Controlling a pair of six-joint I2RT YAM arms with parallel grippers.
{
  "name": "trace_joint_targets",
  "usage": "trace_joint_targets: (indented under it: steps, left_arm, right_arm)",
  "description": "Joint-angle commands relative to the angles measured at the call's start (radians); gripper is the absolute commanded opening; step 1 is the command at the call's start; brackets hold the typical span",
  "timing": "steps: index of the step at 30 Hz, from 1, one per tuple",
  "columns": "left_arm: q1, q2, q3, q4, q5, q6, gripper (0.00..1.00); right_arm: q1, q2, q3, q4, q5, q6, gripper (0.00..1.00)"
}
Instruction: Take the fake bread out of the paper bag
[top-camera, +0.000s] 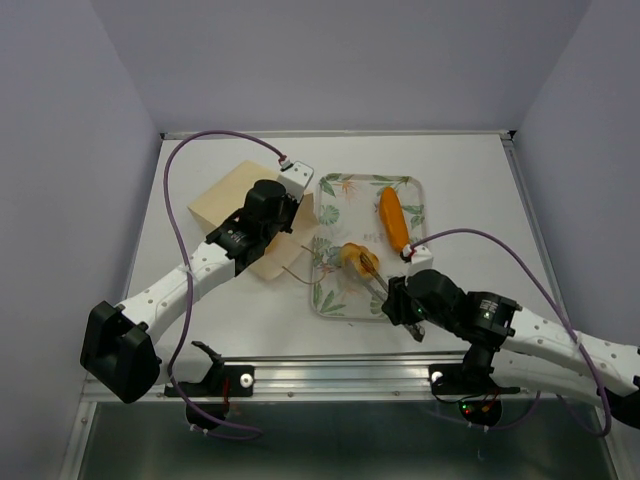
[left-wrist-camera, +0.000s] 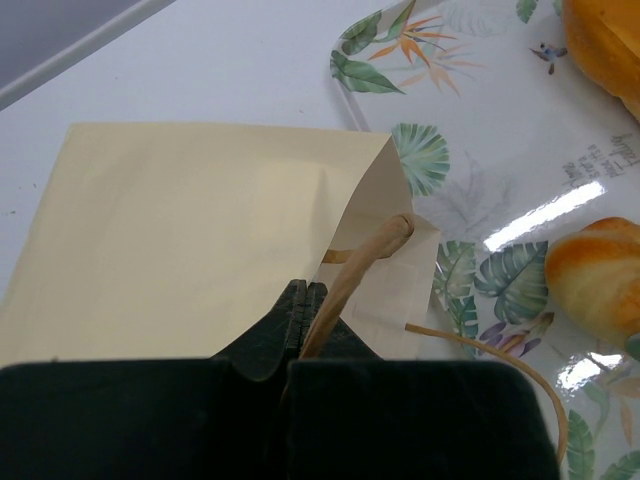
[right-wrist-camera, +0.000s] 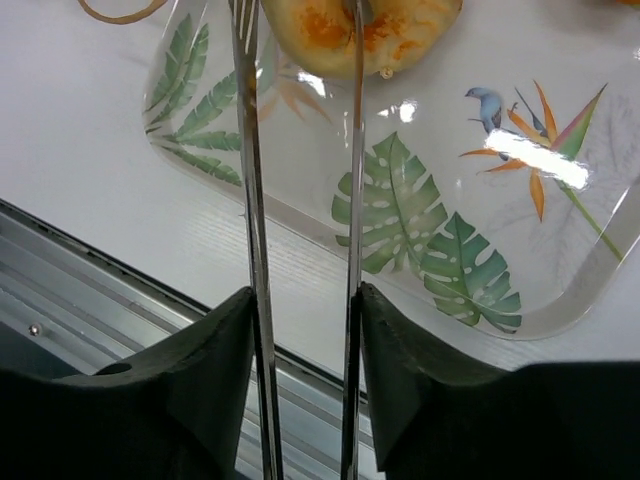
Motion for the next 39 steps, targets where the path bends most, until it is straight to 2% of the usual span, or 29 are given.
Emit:
trace_joint_targets:
  steps: [1, 6, 8, 12, 16, 22, 26, 33, 39]
  left_arm:
    - [0.005, -0.031, -0.017, 0.064, 0.001, -0.005, 0.00]
    - [0.005, -0.038, -0.030, 0.068, 0.005, -0.005, 0.00]
    - [0.005, -0.039, -0.030, 0.070, 0.010, -0.006, 0.00]
    - [0.005, -0.038, -0.034, 0.076, 0.013, -0.009, 0.00]
    - [0.005, -0.036, -0.036, 0.082, 0.016, -0.014, 0.00]
    - [0.005, -0.044, -0.039, 0.088, 0.021, -0.026, 0.00]
    - [0.005, -0.053, -0.042, 0.093, 0.021, -0.032, 0.00]
    - [0.005, -0.077, -0.049, 0.090, 0.021, -0.038, 0.00]
    - [0.005, -0.116, -0.072, 0.088, 0.019, -0.041, 0.00]
  right_arm:
    - [0.008, -0.035, 0.045, 0.015, -0.016, -0.020, 0.52]
    - [0.008, -0.077, 0.076, 0.017, -0.058, -0.049, 0.59]
    - [0.008, -0.083, 0.082, 0.015, -0.058, -0.047, 0.59]
    - [0.008, -0.082, 0.100, 0.028, -0.027, -0.046, 0.52]
    - [0.008, -0.048, 0.125, 0.081, -0.026, -0.048, 0.52]
    - [0.008, 0.113, 0.143, 0.383, -0.078, -0.071, 0.53]
    - [0.008, 0.263, 0.201, 0.484, -0.073, -0.043, 0.54]
    - [-0.027, 0.529, 0.324, 0.588, -0.167, 0.038, 0.54]
    - [-0.058, 0.676, 0.404, 0.592, -0.142, 0.108, 0.56]
